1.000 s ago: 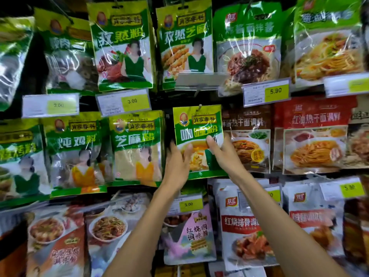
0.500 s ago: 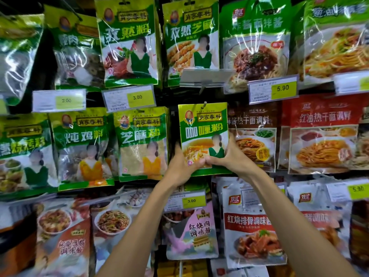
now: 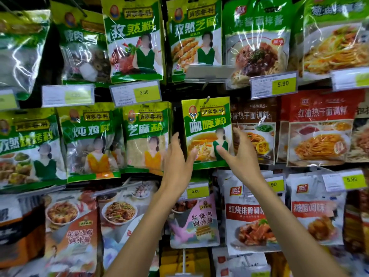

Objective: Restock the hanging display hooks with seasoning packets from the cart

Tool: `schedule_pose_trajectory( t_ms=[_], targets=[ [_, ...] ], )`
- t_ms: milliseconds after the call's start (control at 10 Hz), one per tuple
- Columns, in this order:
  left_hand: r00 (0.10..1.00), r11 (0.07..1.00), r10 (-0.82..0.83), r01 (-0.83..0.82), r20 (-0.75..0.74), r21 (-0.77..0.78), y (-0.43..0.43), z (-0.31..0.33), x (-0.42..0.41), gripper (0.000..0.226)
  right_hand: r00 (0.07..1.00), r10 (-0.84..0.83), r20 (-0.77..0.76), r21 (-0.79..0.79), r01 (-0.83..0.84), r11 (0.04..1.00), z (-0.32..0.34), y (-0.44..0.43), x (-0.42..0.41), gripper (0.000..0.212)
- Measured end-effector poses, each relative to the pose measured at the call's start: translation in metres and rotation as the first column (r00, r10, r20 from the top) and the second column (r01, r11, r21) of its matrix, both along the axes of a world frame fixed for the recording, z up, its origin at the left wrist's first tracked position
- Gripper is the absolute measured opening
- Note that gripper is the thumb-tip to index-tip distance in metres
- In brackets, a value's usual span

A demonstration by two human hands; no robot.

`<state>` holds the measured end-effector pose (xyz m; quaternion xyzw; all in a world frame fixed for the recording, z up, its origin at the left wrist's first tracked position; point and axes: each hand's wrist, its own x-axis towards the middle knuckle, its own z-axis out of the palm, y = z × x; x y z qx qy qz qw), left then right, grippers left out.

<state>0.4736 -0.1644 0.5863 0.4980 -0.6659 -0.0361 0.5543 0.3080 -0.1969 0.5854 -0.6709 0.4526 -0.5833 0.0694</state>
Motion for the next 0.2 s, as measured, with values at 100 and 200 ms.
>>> schedule_pose_trajectory(
  t_ms=[100,200],
  targets=[
    [1.0,0.996,-0.014,0.012,-0.026,-0.089,0.022,0.002,0.012,0.047,0.998,-0.047,0.033,-0.118,0.051,0.992,-0.007,0.024,-0.001,0.032],
    [1.0,0.989,0.004,-0.006,-0.015,-0.146,0.043,-0.005,0.031,0.027,0.999,-0.003,0.033,-0.137,0.008,0.991,-0.023,0.052,-0.002,0.02]
  ],
)
